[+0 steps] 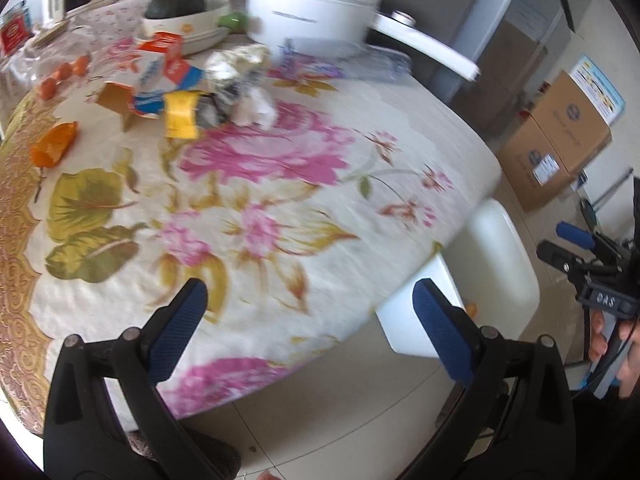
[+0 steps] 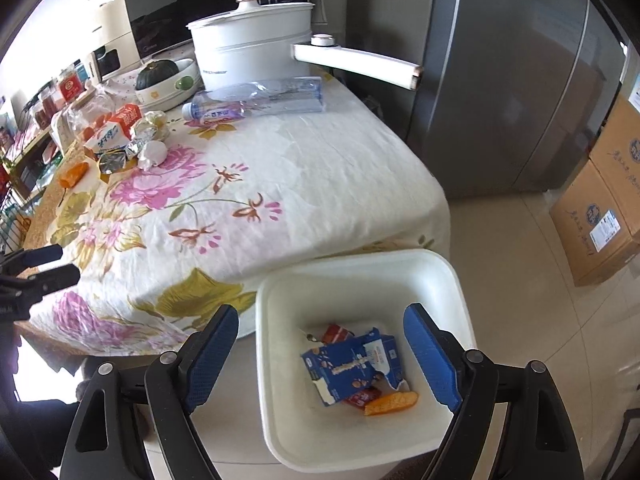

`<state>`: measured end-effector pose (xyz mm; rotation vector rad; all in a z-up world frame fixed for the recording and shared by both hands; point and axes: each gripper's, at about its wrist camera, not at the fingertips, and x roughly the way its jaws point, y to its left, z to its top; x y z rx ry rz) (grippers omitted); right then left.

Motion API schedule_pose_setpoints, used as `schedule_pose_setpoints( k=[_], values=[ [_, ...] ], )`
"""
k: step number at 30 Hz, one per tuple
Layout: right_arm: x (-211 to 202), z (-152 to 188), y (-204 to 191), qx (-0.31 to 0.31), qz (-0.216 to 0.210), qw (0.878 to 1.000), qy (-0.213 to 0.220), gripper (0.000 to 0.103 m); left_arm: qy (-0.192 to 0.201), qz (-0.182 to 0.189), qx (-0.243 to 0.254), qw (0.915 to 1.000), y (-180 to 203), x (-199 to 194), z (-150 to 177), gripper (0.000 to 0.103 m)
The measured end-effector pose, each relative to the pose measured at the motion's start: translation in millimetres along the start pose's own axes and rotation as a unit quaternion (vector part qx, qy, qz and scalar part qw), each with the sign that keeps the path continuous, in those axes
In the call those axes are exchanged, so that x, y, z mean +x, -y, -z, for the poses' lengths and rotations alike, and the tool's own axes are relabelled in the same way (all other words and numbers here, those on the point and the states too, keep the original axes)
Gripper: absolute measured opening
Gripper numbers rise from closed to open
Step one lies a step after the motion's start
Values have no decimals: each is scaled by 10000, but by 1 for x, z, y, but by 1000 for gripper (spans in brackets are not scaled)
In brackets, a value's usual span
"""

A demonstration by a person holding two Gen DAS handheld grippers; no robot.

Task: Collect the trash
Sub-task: 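Reach the left gripper to the yellow wrapper and grasp it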

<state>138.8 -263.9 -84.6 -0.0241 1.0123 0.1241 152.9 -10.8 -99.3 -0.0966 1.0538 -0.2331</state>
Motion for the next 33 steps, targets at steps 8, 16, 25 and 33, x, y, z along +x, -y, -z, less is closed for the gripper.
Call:
schedule_pose_setpoints(
  k=[8, 16, 25, 33],
  values=[
    [14, -30, -32, -138, -155, 9998, 24, 87, 506, -89, -618, 9968, -54, 3, -39, 102],
    [36, -59, -44, 53, -340, 9994, -16, 87, 1071, -74, -783, 9911, -85, 35, -71, 92],
    [56, -65, -41, 257, -465, 9983, -229, 87, 911, -182, -874, 9918, -97, 70, -80, 56],
    [62, -68, -52, 214, -463, 9985, -210, 87, 952, -34, -677, 9931, -95, 48, -75, 33]
  ],
)
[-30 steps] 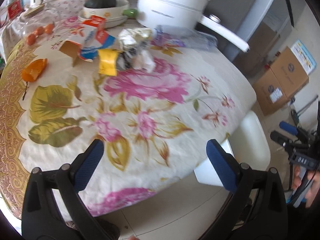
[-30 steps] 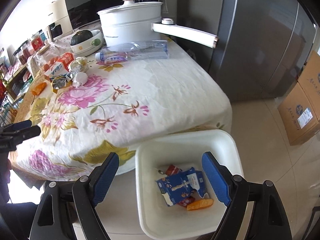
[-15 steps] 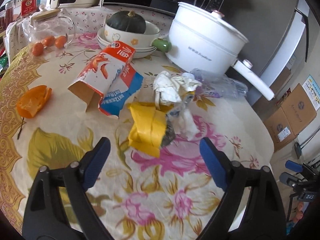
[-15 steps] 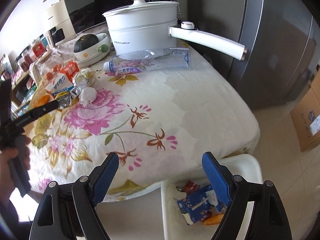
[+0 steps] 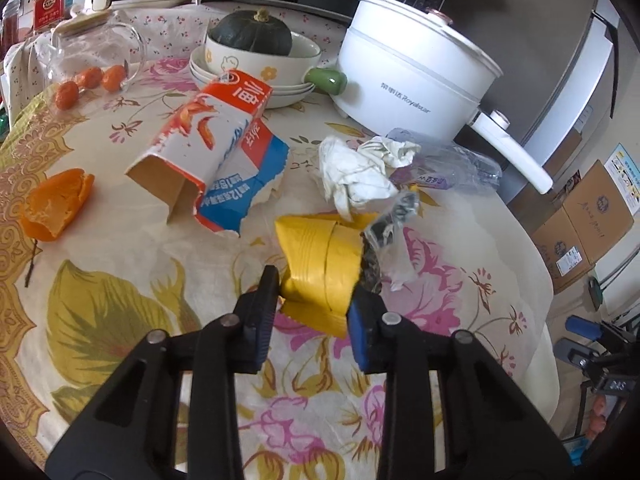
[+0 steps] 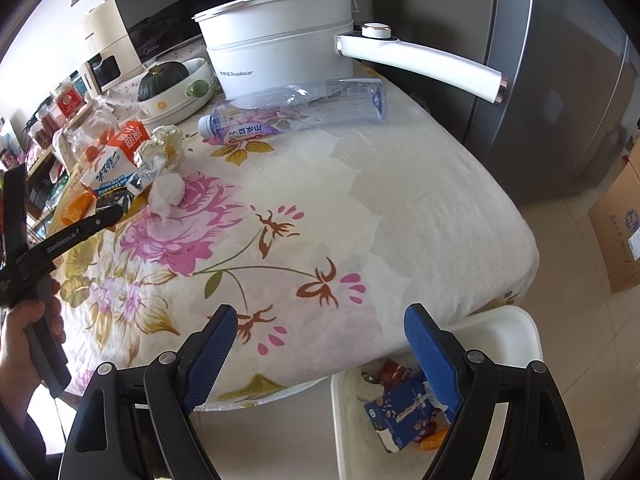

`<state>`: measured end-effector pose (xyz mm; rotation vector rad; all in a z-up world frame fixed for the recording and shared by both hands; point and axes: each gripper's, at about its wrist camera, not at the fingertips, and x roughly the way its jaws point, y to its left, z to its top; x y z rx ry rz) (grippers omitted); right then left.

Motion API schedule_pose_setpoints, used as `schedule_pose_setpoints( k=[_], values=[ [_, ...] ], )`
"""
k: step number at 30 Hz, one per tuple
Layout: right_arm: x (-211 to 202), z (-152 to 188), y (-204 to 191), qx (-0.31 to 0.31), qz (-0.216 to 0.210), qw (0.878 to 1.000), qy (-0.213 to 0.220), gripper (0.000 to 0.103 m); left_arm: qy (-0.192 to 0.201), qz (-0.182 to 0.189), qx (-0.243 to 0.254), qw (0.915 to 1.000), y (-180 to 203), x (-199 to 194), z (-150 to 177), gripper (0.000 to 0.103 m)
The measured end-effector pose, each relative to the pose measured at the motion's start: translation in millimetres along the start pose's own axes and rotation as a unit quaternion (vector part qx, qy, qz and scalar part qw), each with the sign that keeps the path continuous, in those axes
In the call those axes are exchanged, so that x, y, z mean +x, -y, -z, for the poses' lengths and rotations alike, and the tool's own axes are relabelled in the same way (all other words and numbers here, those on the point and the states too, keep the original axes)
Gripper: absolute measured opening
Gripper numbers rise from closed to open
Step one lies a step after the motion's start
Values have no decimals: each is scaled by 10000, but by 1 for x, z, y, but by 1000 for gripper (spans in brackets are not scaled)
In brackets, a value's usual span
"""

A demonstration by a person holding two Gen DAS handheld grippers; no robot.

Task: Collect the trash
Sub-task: 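Reach the left gripper to the yellow wrapper and grasp it, then grasp the white tissue ball with the right gripper while the left gripper holds the wrapper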

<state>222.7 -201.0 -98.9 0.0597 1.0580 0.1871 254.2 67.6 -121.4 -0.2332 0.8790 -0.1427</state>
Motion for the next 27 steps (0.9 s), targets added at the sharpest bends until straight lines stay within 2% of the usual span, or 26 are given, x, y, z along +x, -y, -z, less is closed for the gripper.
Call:
schedule_pose_setpoints(
  k=[7, 17, 22, 27],
  values=[
    [10, -12, -42, -221, -163, 9996, 114, 87, -78, 31, 41, 10000, -19, -38, 13, 32],
    [55, -39, -124, -528, -455, 9970, 325, 87, 49, -111, -793, 9968, -94, -94, 27, 32],
    [79, -50, -141, -578, -415, 9961, 513, 87, 81, -94, -985, 9951, -117, -105, 36, 32],
    [96, -60, -143, -419, -348, 9962, 675, 85, -31, -174, -856, 9962, -125, -104, 44, 32]
  ],
)
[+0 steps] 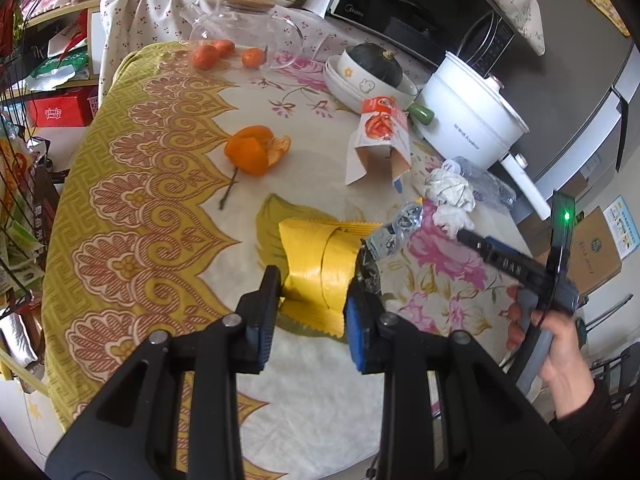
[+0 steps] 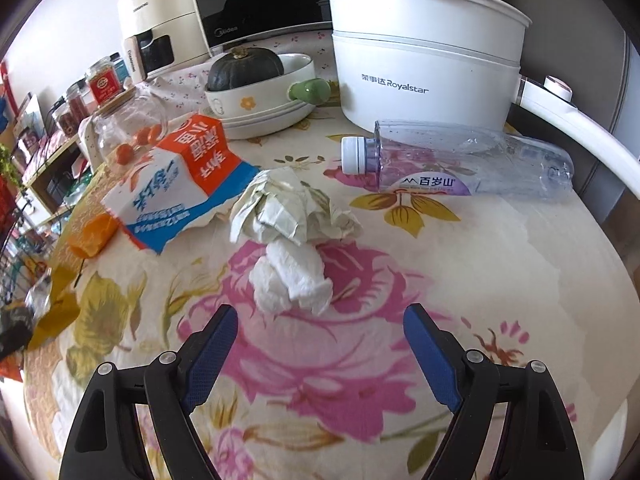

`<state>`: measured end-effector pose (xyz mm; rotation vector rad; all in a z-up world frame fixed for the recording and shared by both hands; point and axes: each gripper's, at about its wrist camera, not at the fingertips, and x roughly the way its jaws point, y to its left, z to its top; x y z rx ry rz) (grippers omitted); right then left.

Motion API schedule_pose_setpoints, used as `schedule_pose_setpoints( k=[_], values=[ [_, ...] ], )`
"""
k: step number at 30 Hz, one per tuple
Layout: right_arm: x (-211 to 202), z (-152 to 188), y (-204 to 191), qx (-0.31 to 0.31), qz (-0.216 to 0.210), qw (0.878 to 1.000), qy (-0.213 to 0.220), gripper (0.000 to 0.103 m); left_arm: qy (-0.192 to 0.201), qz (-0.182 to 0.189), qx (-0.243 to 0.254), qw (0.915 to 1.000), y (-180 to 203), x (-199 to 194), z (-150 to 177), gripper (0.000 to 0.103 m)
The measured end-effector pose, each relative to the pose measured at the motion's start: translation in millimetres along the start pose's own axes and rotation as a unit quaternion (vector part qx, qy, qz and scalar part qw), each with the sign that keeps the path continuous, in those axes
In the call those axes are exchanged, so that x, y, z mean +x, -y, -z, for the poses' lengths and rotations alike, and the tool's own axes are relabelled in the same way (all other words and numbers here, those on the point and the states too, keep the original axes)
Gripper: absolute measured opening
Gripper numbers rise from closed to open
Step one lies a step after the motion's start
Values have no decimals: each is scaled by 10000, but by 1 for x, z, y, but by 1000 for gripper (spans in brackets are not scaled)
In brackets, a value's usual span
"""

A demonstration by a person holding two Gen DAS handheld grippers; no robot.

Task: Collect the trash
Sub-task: 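Grasp the white tissue ball with the right gripper while the left gripper holds the wrapper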

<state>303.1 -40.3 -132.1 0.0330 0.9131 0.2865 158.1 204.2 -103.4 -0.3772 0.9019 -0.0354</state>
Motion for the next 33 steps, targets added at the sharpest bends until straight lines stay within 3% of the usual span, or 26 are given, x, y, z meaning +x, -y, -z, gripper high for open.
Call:
schedule_pose_setpoints(
  k=[5, 7, 9, 10, 12, 33],
  values=[
    [13, -6, -5, 192, -286, 9994, 69, 75, -14, 28, -31, 10000, -7, -2, 1, 32],
    [16, -6, -10, 89, -294, 9995, 45, 63, -5, 56, -21, 10000, -6, -3, 1, 32],
    [19, -5, -13, 15, -349, 9994, 32, 36, -21, 76, -7, 10000, -4, -2, 2, 32],
    [19, -4, -14, -35, -401, 9992, 21, 29, -34, 79, 3, 10000, -3, -2, 3, 32],
    [17, -2, -17, -149, -375, 9992, 54, 23, -51, 90, 23, 9999, 0, -1, 4, 32],
    [-84, 27, 22, -464, -275, 9982, 278, 20, -128, 405, 246, 9988, 57, -3, 18, 32]
  ],
)
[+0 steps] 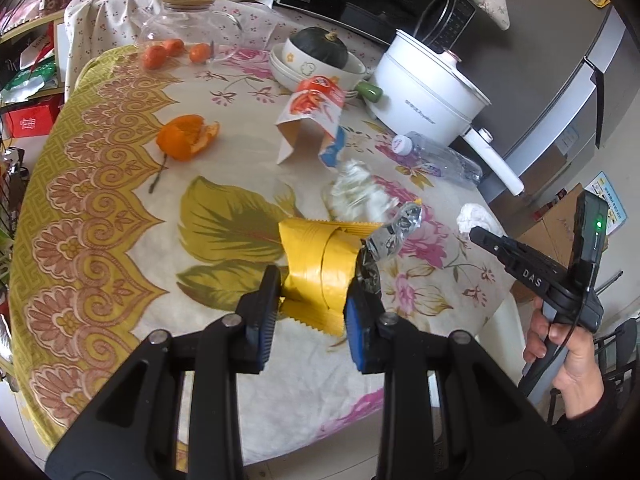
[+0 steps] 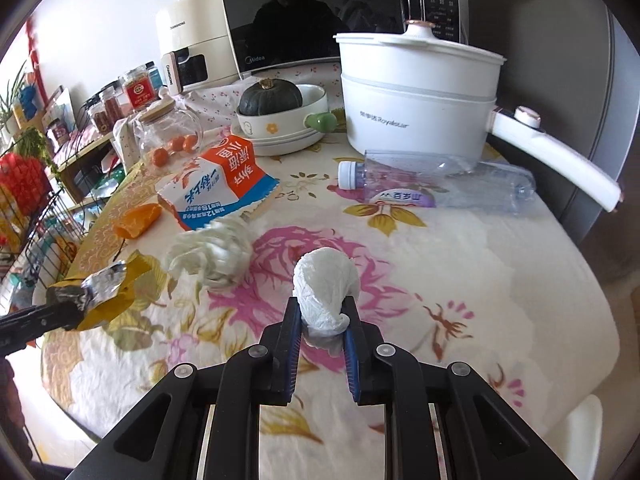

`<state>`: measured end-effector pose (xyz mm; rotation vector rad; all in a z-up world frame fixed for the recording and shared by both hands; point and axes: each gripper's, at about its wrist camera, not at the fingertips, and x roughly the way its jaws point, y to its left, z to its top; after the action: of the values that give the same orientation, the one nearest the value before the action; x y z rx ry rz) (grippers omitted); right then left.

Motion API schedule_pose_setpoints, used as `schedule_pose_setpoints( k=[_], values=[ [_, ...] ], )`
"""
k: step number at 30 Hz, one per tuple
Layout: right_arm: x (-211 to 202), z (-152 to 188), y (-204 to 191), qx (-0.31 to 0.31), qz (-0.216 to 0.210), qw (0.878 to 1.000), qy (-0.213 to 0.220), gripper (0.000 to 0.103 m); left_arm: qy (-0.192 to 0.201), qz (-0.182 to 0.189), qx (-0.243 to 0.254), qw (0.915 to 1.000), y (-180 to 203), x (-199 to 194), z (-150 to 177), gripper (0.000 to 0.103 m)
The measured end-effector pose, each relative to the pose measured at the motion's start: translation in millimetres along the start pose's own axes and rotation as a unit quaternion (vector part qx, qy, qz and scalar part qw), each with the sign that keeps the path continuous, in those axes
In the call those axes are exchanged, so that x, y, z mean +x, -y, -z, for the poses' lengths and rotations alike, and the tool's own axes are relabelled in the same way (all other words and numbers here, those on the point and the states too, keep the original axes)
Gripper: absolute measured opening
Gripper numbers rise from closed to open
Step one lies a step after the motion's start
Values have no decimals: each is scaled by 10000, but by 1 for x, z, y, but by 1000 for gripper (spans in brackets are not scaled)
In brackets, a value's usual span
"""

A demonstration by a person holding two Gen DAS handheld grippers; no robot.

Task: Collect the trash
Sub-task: 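Grasp the white tissue ball with the right gripper while the left gripper holds the wrapper, then carry the wrapper and tissue over the white bin and open both grippers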

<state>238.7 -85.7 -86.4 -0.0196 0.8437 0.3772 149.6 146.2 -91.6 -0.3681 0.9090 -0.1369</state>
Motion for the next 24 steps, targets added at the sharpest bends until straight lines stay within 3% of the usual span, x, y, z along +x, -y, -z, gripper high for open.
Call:
schedule_pose_setpoints(
  k=[24],
  values=[
    [-111, 60, 111, 381, 681, 9969, 38, 20, -342, 526, 1095, 9920, 142, 40, 32, 32]
  ],
)
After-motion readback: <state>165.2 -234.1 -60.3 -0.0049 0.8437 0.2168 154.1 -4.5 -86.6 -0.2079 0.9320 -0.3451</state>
